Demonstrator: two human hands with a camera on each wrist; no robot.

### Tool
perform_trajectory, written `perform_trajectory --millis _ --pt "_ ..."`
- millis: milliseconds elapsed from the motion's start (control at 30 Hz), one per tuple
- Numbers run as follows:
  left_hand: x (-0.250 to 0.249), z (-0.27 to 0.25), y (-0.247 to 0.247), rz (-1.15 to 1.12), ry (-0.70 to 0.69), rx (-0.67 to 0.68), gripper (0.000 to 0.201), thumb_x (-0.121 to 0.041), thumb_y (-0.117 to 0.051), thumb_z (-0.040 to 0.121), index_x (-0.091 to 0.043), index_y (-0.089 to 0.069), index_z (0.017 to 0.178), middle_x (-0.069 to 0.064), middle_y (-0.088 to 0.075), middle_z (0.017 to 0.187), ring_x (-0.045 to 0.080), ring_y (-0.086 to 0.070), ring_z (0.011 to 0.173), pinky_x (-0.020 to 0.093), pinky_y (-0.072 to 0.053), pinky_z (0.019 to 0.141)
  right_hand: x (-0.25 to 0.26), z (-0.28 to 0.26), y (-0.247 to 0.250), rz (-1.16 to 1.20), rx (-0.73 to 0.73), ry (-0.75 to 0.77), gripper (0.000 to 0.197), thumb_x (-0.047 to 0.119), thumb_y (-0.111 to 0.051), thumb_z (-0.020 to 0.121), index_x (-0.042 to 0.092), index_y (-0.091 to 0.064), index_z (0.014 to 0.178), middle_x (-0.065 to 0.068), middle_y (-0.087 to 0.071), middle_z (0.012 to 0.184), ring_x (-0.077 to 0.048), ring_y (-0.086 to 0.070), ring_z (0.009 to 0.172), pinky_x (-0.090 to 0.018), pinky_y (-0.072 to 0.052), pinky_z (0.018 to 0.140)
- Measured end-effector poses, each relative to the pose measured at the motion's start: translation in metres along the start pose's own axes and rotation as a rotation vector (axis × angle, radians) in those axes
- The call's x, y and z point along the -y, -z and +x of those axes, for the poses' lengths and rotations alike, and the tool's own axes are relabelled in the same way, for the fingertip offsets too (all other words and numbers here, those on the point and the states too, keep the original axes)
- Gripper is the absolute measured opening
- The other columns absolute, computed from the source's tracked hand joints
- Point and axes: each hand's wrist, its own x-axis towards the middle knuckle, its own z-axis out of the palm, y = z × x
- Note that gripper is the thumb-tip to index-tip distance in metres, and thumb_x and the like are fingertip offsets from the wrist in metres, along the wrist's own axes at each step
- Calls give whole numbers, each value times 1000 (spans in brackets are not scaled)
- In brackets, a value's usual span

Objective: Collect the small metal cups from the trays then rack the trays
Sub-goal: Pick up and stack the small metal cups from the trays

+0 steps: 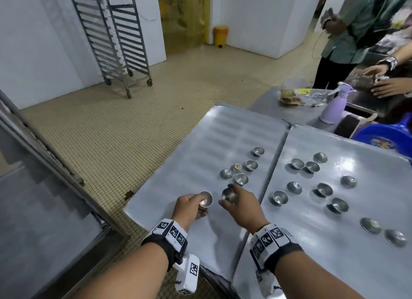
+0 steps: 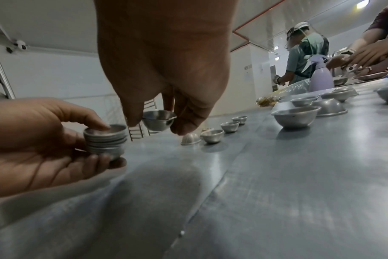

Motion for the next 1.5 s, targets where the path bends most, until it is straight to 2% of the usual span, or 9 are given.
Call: perform_trajectory --millis 133,300,500,667,800,967,1100,1233,1500 --pt "-4 -18 -24 -161 50 40 23 -16 -60 92 3 -71 87 23 -69 82 33 -65 76 45 -59 77 1 -20 15 69 -48 64 47 42 -72 85 23 -61 127 2 -70 117 -21 -64 107 -31 -48 87" --pt "-4 -45 -58 -171 90 146 42 -30 -47 99 5 -70 102 28 -72 102 33 -69 87 39 -59 65 -16 -41 20 51 -72 80 59 51 -69 83 32 -54 136 5 -72 115 -18 -66 101 -29 -48 80" --pt "8 -58 -66 -142 59 140 33 -27 -55 96 2 -71 93 24 -70 89 29 -67 75 38 -58 65 -31 -62 26 106 -89 84 72 62 -67 80 31 -49 143 7 -64 132 -14 -59 120 -32 -48 96" --pt "16 -59 -68 -80 34 156 24 -20 -72 87 3 -74 93 17 -71 76 29 -67 69 40 -60 76 -60 -72 35 85 -204 -17 51 55 -60 91 27 -57 133 6 -63 130 -14 -62 113 -32 -49 91" --pt "19 -50 -78 78 -6 144 9 -10 -68 89 -1 -71 88 13 -68 69 24 -65 57 28 -54 57 -82 -68 48 39 -272 -138 37 44 -60 92 24 -62 123 1 -62 125 -22 -63 105 -35 -50 85" --pt "17 -30 -83 247 -25 230 9 -11 -66 88 -4 -71 86 8 -71 62 23 -68 55 45 -52 82 -102 -52 57 -31 -297 -267 39 42 -58 93 22 -63 125 -3 -55 133 -26 -62 109 -37 -51 87" --pt "5 -7 -77 307 -33 297 19 -19 -69 76 -3 -71 86 8 -71 64 25 -69 56 43 -48 76 -107 -32 56 -50 -285 -345 40 39 -60 93 23 -59 129 -4 -45 143 -29 -60 114 -39 -50 92" --pt "-7 19 -71 357 -37 336 9 -10 -65 89 -2 -70 89 11 -70 71 23 -69 56 39 -49 72 -107 -14 50 -66 -239 -397 40 33 -60 90 30 -58 130 -5 -41 146 -31 -58 117 -40 -50 94" --pt "-17 54 -74 469 -21 446 6 -12 -64 87 -7 -67 86 11 -67 68 22 -67 55 29 -42 57 -106 -1 41 -181 -189 -493 26 29 -57 93 35 -65 117 -1 -35 153 -30 -45 128 -40 -47 94"
